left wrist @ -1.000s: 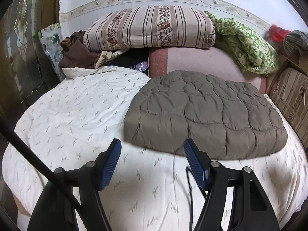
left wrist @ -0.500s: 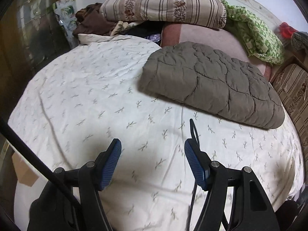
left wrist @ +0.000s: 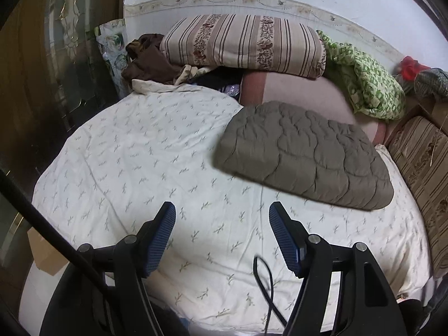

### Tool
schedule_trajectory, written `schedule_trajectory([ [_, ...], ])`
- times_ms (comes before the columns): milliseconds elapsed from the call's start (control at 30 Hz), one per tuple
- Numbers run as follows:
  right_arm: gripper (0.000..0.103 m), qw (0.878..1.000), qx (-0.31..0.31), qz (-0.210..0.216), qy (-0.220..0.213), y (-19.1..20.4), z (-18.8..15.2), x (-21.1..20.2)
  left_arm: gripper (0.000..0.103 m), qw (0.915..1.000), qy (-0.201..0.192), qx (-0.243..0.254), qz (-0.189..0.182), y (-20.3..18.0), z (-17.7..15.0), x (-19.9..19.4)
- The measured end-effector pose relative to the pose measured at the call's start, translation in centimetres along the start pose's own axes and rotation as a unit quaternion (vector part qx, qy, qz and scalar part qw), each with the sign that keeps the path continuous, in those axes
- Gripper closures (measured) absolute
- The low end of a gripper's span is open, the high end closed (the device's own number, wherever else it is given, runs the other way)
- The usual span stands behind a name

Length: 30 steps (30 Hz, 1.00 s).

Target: Fold large clothes

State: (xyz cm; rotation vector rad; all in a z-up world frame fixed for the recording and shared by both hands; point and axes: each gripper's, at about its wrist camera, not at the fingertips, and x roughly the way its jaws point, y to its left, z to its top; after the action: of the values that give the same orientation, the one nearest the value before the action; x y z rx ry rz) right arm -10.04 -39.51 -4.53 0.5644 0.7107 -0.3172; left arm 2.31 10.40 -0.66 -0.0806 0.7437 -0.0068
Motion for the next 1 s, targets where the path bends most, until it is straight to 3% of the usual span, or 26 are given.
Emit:
schedule_trajectory([
  [300, 0.010, 1.000, 0.008, 0.014, 0.020, 3.2, 1.6, 6.8, 0.034, 0.9988, 0.022, -0.035, -0.026, -1.3, 4.1, 6.4],
  [600, 0.010, 0.996, 0.084, 0.018, 0.026, 3.9, 3.2, 16.4, 0.034, 0.9955, 0.030, -0.083, -0.033, -1.8, 8.3, 14.7],
  [767, 0.010, 0.995, 0.094, 0.006, 0.017, 4.7, 4.9, 20.3, 0.034, 0.9923, 0.035, -0.117, -0.025, -0.8, 10.0, 18.7],
  [1000, 0.010, 0.997, 0.076, -0.004, 0.004, 4.6, 5.9, 23.5, 0.034, 0.9852, 0.055, -0.159, -0.032, 3.7, 10.2, 23.4],
])
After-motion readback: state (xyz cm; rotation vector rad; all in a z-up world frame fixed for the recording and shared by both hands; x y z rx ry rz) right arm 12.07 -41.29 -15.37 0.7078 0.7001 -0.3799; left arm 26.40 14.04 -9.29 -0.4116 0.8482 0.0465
